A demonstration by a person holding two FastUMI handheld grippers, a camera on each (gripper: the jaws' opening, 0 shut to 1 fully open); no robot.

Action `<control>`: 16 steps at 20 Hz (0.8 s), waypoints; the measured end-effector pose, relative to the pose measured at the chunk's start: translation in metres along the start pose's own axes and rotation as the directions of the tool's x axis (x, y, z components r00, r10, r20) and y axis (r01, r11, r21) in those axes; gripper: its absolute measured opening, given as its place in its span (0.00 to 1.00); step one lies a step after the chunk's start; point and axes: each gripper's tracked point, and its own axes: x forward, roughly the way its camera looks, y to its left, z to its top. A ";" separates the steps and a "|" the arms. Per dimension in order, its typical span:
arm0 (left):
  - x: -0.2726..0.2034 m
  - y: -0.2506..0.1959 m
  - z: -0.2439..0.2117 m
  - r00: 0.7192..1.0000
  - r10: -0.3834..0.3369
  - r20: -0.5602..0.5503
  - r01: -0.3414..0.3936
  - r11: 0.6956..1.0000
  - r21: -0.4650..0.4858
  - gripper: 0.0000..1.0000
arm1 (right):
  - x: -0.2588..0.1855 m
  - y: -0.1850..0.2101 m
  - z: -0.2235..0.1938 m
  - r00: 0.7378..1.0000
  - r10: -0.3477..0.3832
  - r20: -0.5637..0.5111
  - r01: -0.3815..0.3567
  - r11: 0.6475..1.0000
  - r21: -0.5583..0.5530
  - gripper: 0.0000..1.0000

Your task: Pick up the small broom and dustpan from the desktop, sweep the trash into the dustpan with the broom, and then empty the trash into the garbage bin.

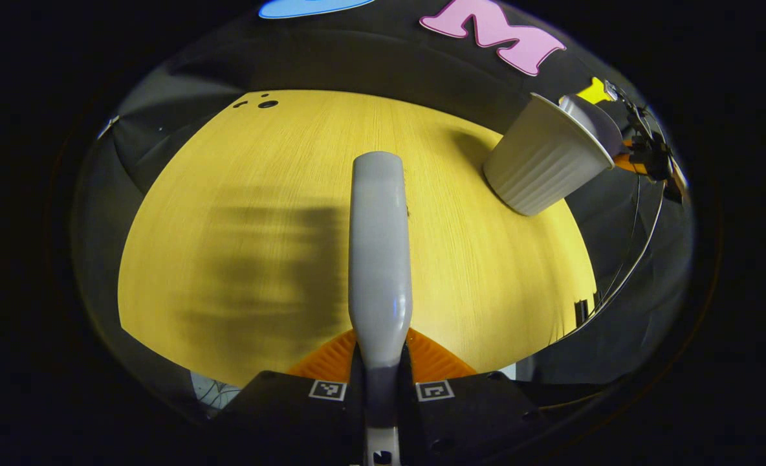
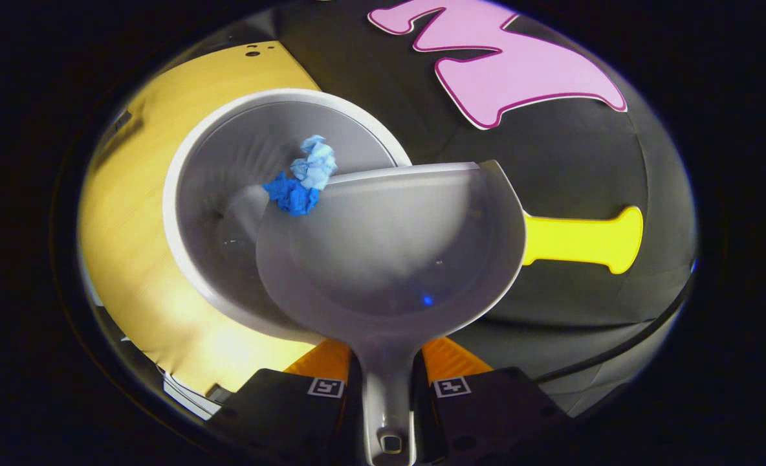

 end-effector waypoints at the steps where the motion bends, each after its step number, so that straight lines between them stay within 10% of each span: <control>1: -0.002 0.000 -0.001 1.000 -0.001 -0.004 0.001 1.000 0.000 0.25 | -0.002 -0.001 0.000 1.000 -0.008 0.002 0.009 1.000 -0.002 0.35; 6: -0.006 -0.003 0.005 1.000 0.020 -0.009 -0.020 1.000 0.016 0.25 | -0.004 -0.014 0.020 0.988 -0.135 0.081 0.145 0.979 -0.144 0.35; 13: -0.019 -0.030 0.032 0.997 0.077 0.028 -0.076 0.997 -0.025 0.25 | -0.014 -0.020 0.058 0.907 -0.245 0.343 0.375 0.840 -0.393 0.35; 16: -0.023 -0.040 0.036 0.994 0.104 0.032 -0.101 0.991 -0.082 0.25 | -0.004 -0.022 0.047 0.899 -0.218 0.380 0.352 0.876 -0.330 0.35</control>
